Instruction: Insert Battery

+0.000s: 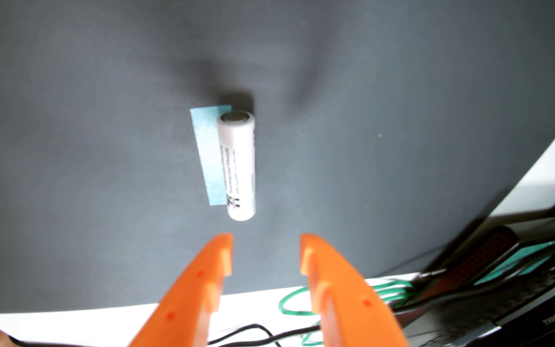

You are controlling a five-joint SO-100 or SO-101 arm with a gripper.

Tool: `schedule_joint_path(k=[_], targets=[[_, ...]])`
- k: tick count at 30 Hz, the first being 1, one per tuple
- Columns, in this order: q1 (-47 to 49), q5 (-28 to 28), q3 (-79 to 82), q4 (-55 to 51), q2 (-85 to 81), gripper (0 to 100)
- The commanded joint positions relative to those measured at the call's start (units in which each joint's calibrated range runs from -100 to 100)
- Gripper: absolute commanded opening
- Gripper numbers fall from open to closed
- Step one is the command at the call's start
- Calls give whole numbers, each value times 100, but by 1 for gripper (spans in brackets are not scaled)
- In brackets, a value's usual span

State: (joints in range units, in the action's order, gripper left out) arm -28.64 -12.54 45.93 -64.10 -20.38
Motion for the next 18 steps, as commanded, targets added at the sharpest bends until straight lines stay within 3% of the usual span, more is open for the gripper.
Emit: schedule_joint_path(k=[1, 18], targets=[[42, 18, -32, -42, -83, 12], [-64, 116, 256, -42, -25, 12]])
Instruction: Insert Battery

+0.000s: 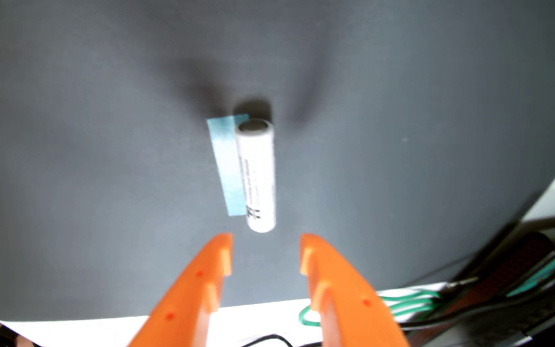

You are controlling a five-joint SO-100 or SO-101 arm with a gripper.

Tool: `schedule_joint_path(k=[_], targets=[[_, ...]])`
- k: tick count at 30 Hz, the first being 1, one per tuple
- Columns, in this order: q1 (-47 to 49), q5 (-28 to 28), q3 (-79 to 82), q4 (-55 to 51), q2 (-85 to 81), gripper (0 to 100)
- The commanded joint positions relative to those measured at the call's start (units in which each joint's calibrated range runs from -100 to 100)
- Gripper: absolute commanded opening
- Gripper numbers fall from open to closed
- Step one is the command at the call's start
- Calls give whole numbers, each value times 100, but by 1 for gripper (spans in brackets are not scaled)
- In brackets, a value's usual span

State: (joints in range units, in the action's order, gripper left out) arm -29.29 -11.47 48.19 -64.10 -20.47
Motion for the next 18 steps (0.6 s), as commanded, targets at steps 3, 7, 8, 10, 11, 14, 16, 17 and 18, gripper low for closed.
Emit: schedule_joint_path(k=[3, 7, 8, 10, 11, 14, 16, 17, 18], targets=[[1, 9, 75, -34, -17, 12], [-11, 9, 84, -34, -17, 12], [-11, 9, 84, -42, -17, 12], [-11, 9, 84, -42, -17, 12], [-11, 9, 84, -42, -17, 12], [-11, 9, 12, -42, -17, 12], [-11, 4, 3, -42, -17, 12], [-11, -7, 3, -42, -17, 12], [-11, -17, 3, -42, -17, 12]])
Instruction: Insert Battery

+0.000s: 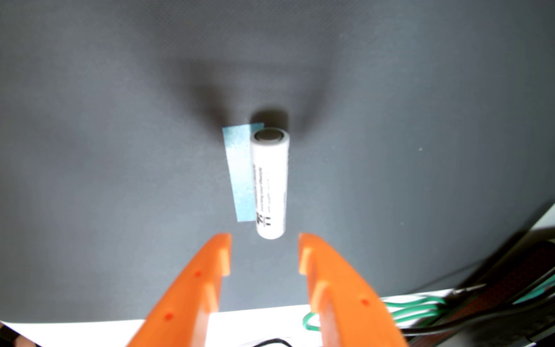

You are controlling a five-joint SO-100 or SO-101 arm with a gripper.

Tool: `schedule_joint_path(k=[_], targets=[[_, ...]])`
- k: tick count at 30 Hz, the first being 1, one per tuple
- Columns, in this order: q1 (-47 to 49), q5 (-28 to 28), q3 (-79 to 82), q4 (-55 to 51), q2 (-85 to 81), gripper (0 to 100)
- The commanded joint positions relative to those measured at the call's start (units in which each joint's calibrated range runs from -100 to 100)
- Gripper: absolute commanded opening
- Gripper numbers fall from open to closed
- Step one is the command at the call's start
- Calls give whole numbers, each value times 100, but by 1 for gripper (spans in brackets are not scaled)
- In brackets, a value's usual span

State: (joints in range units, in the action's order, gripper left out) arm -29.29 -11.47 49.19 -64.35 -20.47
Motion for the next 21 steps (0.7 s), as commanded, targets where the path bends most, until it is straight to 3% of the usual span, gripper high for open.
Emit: schedule_joint_path(k=[1, 21], targets=[[-11, -27, -96, -17, -17, 12], [-436, -207, -33, 398, -8, 12]])
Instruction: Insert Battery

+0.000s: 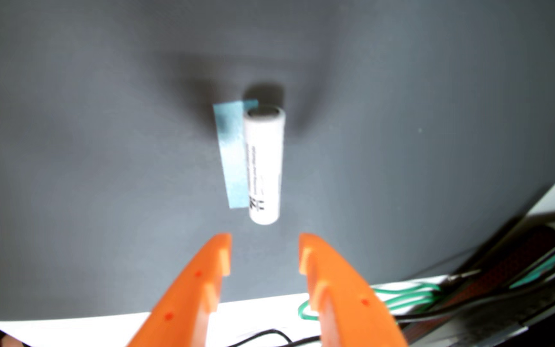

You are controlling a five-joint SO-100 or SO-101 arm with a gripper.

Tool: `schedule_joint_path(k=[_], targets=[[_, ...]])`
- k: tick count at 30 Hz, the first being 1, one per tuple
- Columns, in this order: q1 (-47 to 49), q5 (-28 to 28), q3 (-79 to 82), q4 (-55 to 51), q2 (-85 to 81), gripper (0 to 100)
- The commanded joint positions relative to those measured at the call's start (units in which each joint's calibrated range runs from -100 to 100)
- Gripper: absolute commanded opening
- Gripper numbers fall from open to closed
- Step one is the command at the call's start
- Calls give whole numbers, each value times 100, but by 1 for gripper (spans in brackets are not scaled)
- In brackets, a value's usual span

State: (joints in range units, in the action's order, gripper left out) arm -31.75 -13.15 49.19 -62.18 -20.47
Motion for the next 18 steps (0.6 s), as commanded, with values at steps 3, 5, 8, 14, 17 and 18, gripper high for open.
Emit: schedule_joint_path(k=[3, 5, 8, 14, 17, 18], targets=[[-355, -157, -15, 214, -8, 12], [-391, -178, -15, 231, -8, 12], [-367, -178, -15, 206, -8, 12], [-273, -132, 120, 180, 0, 12], [-284, -126, 111, 172, 0, 12], [-296, -126, 102, 172, 0, 12]])
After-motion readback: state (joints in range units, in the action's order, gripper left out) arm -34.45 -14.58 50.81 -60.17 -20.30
